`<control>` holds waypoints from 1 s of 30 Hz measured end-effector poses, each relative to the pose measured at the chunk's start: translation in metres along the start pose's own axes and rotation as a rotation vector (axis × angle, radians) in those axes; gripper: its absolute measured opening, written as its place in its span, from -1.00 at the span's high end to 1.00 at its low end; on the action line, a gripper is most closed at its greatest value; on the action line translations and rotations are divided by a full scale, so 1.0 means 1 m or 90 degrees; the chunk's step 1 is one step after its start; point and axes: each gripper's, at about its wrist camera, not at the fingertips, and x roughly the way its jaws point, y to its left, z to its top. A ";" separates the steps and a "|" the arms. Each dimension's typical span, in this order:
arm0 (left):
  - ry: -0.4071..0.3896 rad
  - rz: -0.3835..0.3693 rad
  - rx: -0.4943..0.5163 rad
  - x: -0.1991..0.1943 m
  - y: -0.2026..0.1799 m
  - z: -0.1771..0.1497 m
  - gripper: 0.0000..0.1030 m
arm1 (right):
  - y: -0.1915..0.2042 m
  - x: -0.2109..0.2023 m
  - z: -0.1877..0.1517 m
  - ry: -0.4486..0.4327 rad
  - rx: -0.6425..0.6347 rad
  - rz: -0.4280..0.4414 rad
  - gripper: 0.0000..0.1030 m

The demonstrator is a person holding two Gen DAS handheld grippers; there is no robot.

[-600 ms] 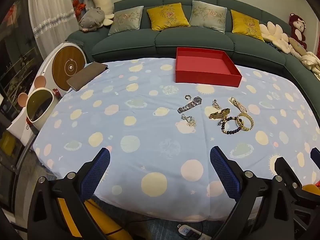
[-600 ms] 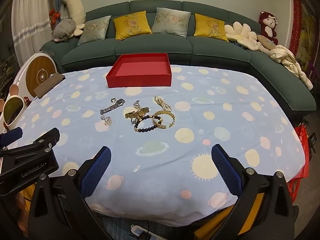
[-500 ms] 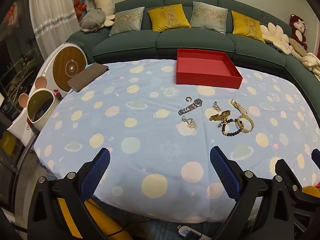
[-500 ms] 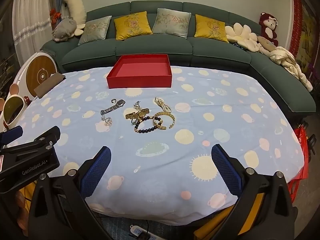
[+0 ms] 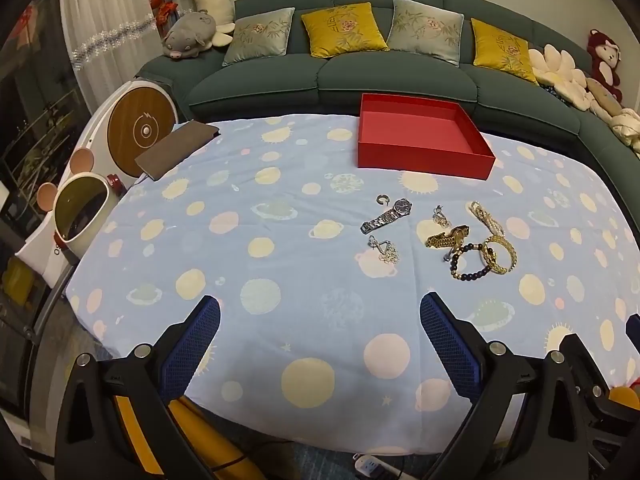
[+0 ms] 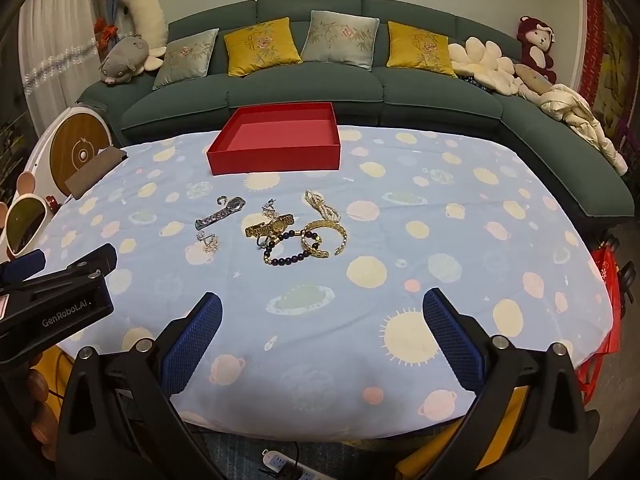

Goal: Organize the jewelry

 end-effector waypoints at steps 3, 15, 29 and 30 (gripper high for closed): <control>0.003 0.003 0.003 0.004 -0.004 0.002 -0.90 | -0.001 0.004 0.001 0.002 0.001 0.002 -0.91; 0.009 0.013 0.018 0.016 -0.011 0.002 -0.90 | 0.002 0.020 -0.001 0.020 0.004 0.008 -0.91; 0.013 0.013 0.021 0.019 -0.014 -0.001 -0.90 | 0.005 0.019 -0.003 0.017 0.006 0.011 -0.91; 0.013 0.014 0.022 0.019 -0.015 -0.002 -0.90 | 0.005 0.019 -0.004 0.017 0.006 0.012 -0.91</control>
